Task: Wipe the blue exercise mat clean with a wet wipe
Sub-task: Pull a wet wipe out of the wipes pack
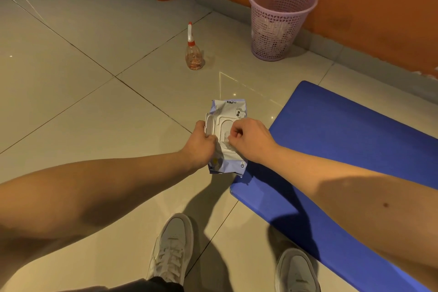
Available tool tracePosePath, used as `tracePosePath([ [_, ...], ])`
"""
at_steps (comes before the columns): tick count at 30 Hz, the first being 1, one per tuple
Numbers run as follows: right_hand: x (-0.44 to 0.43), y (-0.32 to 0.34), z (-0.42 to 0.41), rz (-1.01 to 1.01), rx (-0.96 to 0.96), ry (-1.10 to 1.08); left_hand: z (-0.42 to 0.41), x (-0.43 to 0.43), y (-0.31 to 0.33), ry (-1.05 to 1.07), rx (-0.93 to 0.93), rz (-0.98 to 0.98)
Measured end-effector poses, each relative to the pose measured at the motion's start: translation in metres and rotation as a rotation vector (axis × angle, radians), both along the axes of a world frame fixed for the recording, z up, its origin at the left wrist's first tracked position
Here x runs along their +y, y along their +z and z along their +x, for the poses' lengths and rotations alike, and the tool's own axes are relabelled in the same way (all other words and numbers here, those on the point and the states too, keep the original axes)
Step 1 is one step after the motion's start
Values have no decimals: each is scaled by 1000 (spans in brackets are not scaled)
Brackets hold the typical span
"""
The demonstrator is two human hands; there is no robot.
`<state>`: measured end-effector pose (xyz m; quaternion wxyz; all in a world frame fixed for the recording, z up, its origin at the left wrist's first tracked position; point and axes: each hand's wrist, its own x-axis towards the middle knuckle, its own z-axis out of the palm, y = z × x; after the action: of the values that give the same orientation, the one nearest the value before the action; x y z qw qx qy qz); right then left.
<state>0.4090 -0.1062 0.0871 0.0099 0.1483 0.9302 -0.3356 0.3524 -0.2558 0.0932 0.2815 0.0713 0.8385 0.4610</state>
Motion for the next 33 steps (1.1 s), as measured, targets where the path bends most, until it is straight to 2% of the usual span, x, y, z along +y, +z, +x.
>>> tracePosePath([
  [5,-1,5,2,-195,64,15,-5,-3,0,89,-45,-15],
  [12,-2,9,-12,-531,110,-243,-14,-8,-1,124,-77,15],
  [17,-6,13,-16,-667,78,-403,-11,-3,-3,93,-73,28],
  [21,-2,12,-19,-665,113,-504,-13,-5,-5,83,-60,-3],
  [23,0,14,-19,-651,123,-485,-16,-7,-6,91,-59,-1],
  [27,1,21,-13,-490,-2,-224,-21,-11,-8,125,-55,23],
  [30,3,12,-8,-215,-153,-3,-25,-12,-9,133,-48,10],
  [33,1,14,-8,-201,-114,-15,-25,-15,-10,120,-45,-40],
])
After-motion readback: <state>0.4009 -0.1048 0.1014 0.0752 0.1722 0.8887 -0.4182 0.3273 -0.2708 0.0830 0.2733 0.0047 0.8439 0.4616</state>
